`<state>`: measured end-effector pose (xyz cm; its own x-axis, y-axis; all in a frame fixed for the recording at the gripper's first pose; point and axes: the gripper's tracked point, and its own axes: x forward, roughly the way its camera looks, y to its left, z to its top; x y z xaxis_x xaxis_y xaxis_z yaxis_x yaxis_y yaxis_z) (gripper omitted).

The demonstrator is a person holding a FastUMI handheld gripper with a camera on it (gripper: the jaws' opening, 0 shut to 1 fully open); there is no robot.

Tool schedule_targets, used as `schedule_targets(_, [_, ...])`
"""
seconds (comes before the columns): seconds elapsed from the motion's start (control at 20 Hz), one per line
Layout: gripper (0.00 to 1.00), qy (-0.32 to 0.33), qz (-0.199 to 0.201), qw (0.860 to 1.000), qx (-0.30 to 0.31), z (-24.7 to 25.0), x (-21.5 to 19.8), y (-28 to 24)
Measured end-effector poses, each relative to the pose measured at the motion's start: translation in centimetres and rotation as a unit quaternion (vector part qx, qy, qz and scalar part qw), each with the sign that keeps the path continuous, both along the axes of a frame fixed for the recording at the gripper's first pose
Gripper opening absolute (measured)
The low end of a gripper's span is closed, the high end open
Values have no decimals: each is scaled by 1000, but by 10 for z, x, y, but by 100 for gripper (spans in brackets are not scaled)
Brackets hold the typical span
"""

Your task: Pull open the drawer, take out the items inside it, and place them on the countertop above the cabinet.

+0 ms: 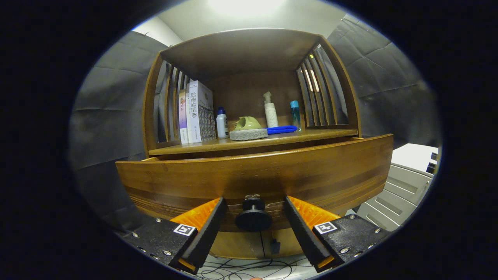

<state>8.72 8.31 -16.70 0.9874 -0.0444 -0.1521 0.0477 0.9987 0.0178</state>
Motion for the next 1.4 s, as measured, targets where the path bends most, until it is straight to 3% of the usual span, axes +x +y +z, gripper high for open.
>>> schedule_targets(1.4, [95,-4,-12,1000,0,-4,78,2])
